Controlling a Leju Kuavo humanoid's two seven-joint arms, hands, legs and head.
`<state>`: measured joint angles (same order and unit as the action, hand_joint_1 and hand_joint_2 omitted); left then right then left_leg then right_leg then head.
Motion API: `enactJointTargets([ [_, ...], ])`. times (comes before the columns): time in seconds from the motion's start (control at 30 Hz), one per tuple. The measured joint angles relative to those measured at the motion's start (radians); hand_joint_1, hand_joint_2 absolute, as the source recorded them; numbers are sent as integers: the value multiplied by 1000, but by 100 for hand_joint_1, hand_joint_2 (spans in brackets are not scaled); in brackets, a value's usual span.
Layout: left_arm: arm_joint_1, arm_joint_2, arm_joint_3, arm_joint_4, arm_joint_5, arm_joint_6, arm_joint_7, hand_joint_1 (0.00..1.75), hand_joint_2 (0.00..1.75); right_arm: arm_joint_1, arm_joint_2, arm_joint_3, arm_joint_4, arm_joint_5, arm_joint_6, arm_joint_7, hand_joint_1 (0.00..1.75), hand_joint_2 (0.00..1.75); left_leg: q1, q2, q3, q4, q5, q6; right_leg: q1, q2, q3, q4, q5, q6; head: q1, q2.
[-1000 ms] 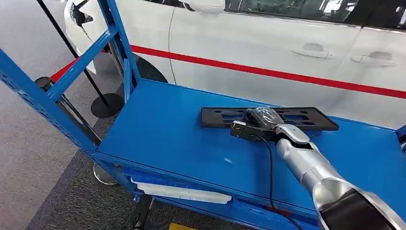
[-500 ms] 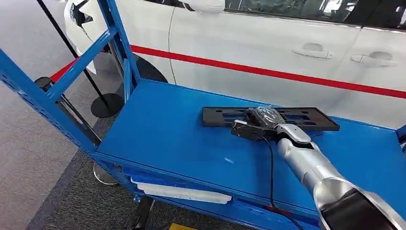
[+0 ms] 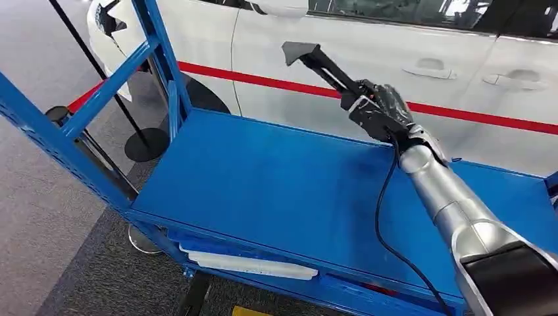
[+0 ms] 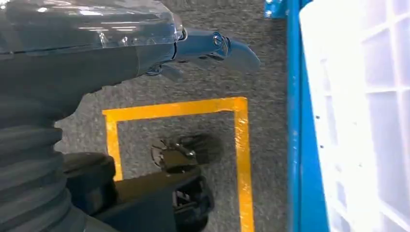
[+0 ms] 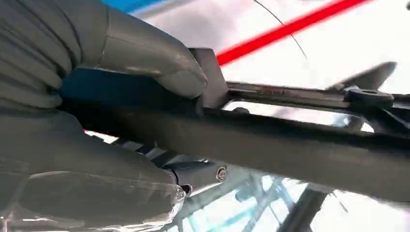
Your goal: Take the parts from the cabinet and place them on the table.
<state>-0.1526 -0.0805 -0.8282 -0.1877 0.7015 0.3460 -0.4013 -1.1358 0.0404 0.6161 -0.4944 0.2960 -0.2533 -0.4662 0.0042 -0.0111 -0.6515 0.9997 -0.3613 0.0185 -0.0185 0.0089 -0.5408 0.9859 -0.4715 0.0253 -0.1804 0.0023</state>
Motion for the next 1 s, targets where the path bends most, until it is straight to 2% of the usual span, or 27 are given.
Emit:
enactJointTargets([
  [0.47, 10, 3, 0, 0, 0, 18, 0, 0, 175, 22, 0, -14, -73, -8, -10, 13, 175, 175, 0, 0, -1, 0, 0, 0, 0, 0, 0, 0, 0, 0, 0, 0],
  [1.0, 16, 5, 0, 0, -1, 6, -5, 0, 175, 24, -5, -78, -199, -60, -56, -8, 175, 175, 0, 0, -1, 0, 0, 0, 0, 0, -1, 0, 0, 0, 0, 0],
])
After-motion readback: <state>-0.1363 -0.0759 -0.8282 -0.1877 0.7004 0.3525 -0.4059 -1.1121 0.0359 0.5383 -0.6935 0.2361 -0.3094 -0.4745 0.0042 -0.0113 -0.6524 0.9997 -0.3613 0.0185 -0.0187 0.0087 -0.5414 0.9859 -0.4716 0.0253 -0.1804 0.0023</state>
